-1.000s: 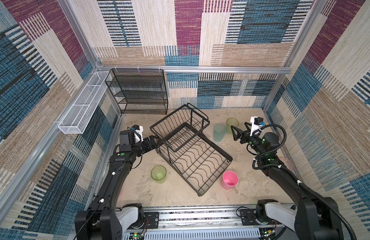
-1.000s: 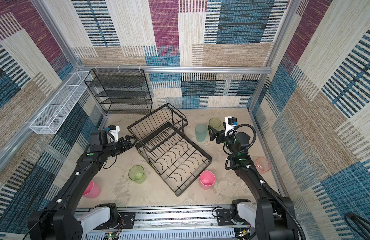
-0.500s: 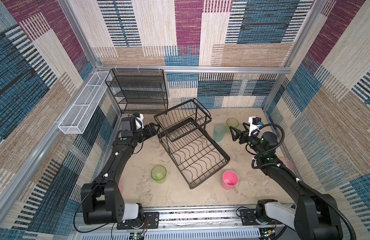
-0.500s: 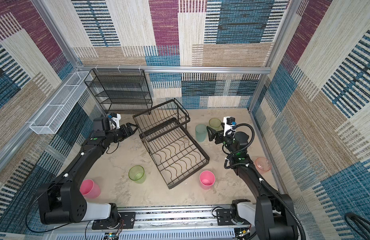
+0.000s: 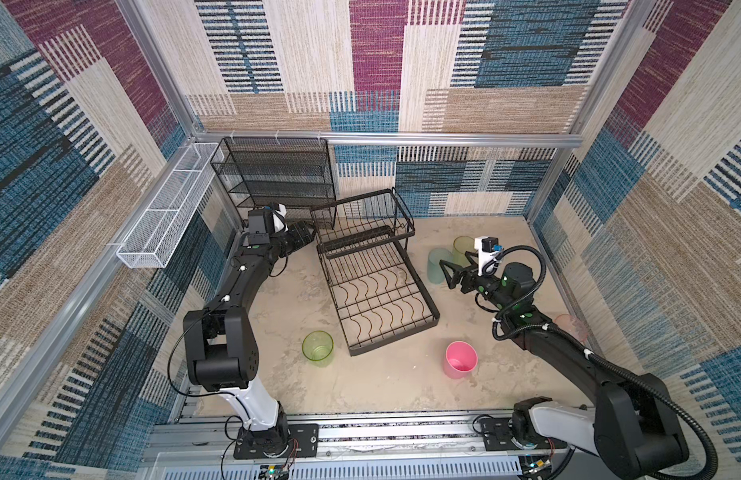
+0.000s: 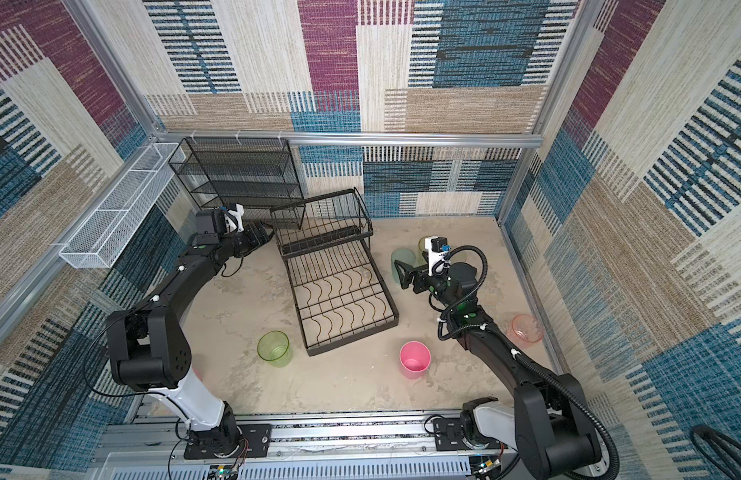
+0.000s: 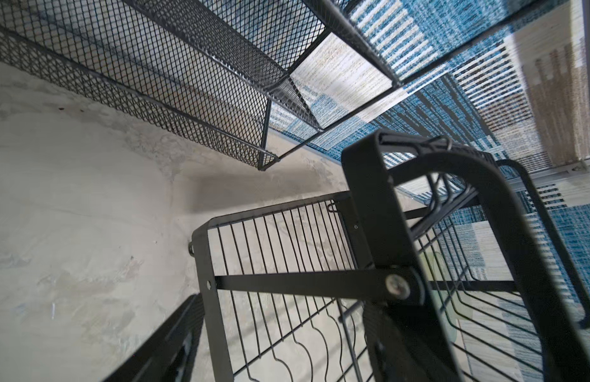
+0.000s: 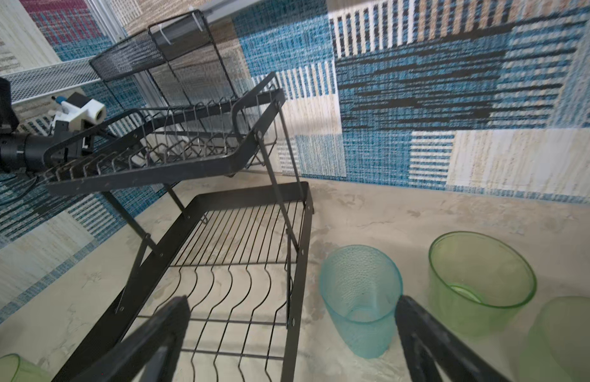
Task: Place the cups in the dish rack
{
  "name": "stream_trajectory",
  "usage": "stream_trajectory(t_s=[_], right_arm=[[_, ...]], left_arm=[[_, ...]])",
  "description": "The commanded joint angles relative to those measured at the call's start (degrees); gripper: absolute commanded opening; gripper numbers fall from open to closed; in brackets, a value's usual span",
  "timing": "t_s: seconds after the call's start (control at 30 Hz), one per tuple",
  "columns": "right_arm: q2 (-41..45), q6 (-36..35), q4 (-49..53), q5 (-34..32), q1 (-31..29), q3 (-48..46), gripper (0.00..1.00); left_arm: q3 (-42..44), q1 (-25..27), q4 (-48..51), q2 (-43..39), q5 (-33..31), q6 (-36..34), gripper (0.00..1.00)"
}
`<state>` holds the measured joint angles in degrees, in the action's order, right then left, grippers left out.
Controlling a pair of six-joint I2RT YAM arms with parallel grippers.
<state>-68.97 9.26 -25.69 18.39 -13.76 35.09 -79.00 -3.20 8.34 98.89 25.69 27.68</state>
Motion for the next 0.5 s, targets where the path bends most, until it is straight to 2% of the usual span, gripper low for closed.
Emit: stream_trajectory(t_s=[0.0,0.27,0.47], right_arm=[[-0.32,-0.82,0.88,-2.34,-1.71,0.52,1.00],[-0.50,-1.01,5.39,-6.07,-4.32,2.34,1.00],[-1.16,-0.28,7.86,-7.83,-5.45,3.14,1.00]], left_arm=[[-0.64,-0.05,-1.13,-0.73,0.39,-0.11,0.79],[6.62,-0.31,9.12,-11.88,-5.59,-4.93,0.79],[14.36,-0.45,19.08,-22.78,-12.60,-4.80,0.79]])
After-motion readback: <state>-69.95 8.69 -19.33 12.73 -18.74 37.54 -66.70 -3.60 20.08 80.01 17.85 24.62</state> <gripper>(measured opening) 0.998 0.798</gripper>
